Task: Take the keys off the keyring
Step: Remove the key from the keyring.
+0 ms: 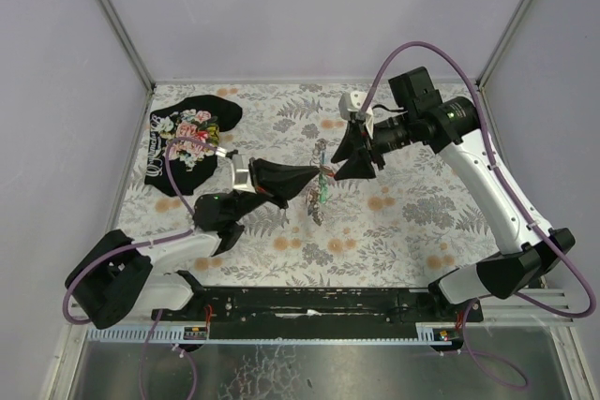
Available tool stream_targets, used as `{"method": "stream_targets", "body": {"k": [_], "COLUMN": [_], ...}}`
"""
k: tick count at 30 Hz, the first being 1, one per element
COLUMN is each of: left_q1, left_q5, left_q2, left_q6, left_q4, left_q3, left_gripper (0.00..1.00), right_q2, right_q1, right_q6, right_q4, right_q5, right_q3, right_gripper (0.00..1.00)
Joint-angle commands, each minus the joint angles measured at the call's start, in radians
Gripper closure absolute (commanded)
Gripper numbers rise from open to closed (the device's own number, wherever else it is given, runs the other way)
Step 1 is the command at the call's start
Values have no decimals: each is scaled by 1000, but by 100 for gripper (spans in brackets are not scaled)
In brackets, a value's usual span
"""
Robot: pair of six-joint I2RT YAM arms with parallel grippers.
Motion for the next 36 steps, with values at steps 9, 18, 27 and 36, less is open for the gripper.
{"method": "stream_targets", "body": {"k": [9, 18, 27, 36], "left_q1": [4, 4, 3, 3], "left_q5": [-206, -270, -284, -299], "left_q2": [-72, -72, -68, -73], "left_q6": [-88, -117, -134, -143], "left_q4": [108, 109, 109, 108], "left_q3": [21, 35, 40, 33], "left_gripper": [100, 100, 100, 100], "right_q2": [19, 37, 44, 46], "right_q1": [0, 58, 66, 75], "right_q6": [262, 291, 303, 299], "right_q4": [322, 350, 365, 361], "right_q5": [-77, 21, 75, 114], "right_q3": [14, 24, 45, 58], "right_gripper": [50, 54, 72, 91]}}
